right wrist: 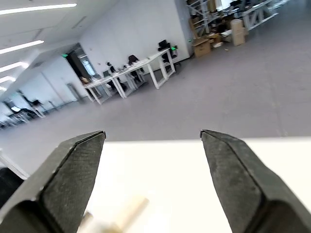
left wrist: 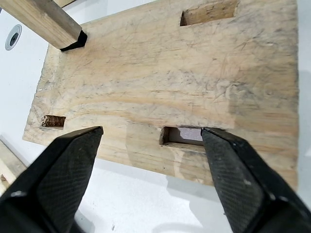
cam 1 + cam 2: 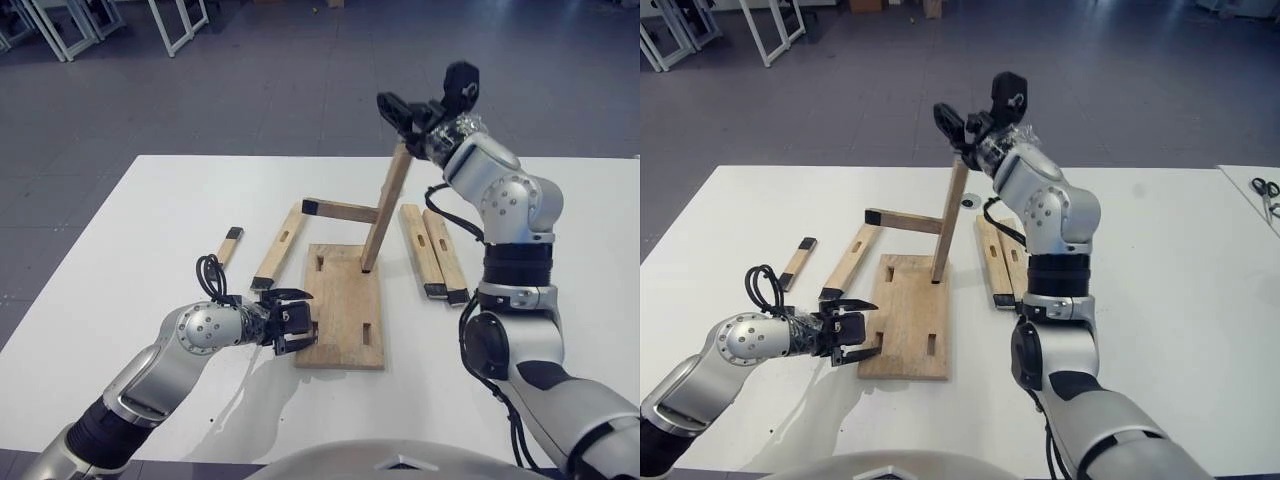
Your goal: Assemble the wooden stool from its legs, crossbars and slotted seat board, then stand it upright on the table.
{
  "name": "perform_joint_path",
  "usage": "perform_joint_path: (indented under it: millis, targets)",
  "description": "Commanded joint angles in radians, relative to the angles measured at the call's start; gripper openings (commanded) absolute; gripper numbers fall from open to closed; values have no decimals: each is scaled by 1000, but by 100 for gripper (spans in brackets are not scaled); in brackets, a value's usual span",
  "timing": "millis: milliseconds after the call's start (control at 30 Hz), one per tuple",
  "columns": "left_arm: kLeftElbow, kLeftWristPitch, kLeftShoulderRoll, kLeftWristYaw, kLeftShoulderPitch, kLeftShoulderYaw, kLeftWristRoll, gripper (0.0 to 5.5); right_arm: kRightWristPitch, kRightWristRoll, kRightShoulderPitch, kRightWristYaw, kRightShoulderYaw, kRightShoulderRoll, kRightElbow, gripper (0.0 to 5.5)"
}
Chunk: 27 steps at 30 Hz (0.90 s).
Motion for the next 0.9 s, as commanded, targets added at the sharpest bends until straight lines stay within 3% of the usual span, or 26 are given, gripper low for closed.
perform_joint_path:
  millis: [33,167,300,400,467,567,667,800,900]
  targets:
    - [31,42,8,-16,55,-51,19,375,128,32,20,-70,-47,14,23,360]
    - [25,54,-2,-9,56,-57,20,375,23,73,-153,-148,-181,-48,-13,360]
    - [11,63,5,-9,64,-53,17,375,-24,37,-118,-158,-223,-163,-34,360]
    - [-19,95,-3,-17,41,-22,-19,375,40,-47,157,-120,-112,-230,-150,360]
    - [-53,152,-30,-16,8,38,-88,375,112,-34,390,-100,-73,-238,-352,360]
    - [-130,240,-95,14,-36,148,-214,375,187,-26,734,-68,-32,-252,-625,406]
    - [-175,310,-124,30,-83,232,-305,375,201,-42,1011,-14,15,-272,-745,442]
    - [-185,396,-141,49,-133,332,-415,375,166,-70,1177,63,62,-331,-790,442]
    - [-184,432,-160,83,-162,343,-460,375,104,-125,1226,110,143,-370,-732,442]
